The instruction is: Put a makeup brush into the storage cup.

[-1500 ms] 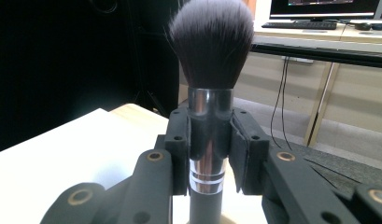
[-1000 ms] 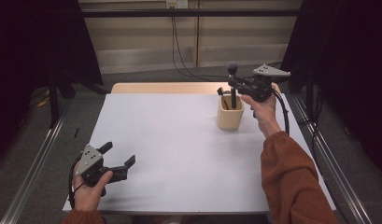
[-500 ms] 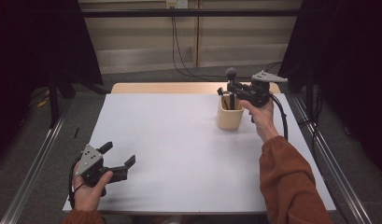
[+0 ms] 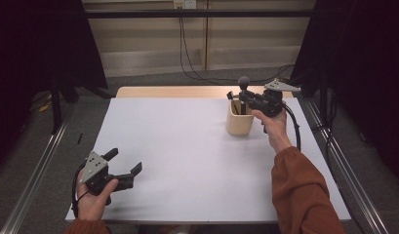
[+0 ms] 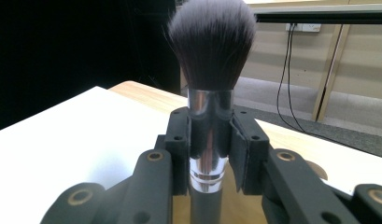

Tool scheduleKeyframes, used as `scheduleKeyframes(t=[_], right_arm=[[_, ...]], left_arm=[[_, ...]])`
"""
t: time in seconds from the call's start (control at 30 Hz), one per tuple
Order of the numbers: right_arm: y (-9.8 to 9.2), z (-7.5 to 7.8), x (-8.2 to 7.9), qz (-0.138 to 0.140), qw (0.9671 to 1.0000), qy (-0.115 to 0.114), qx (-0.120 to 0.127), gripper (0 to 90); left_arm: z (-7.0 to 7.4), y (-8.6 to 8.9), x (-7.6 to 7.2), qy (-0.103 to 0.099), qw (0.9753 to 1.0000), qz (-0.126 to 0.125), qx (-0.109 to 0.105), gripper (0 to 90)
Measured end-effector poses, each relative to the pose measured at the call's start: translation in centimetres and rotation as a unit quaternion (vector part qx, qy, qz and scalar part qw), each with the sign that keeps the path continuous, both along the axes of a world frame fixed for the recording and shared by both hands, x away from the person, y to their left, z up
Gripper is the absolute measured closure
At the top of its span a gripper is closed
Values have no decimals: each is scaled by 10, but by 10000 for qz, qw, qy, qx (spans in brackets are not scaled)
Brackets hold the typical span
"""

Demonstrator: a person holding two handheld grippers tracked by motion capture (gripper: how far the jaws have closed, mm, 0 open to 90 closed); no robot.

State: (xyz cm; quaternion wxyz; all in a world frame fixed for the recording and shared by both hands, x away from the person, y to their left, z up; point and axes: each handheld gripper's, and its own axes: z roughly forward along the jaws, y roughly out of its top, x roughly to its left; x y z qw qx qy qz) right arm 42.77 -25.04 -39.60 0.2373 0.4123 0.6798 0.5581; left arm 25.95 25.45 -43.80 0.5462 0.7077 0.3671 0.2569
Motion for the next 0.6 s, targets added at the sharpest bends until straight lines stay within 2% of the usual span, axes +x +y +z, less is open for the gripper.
scheduleKeyframes(t=[0.33, 0.6], right_arm=[[1, -7, 2, 11, 9999, 89, -131, 713], [2, -10, 2, 40, 9996, 216, -155, 712]], left_arm=[[0, 4, -1, 7, 9999, 76, -71, 27], [1, 3, -1, -5, 10000, 54, -3, 27]])
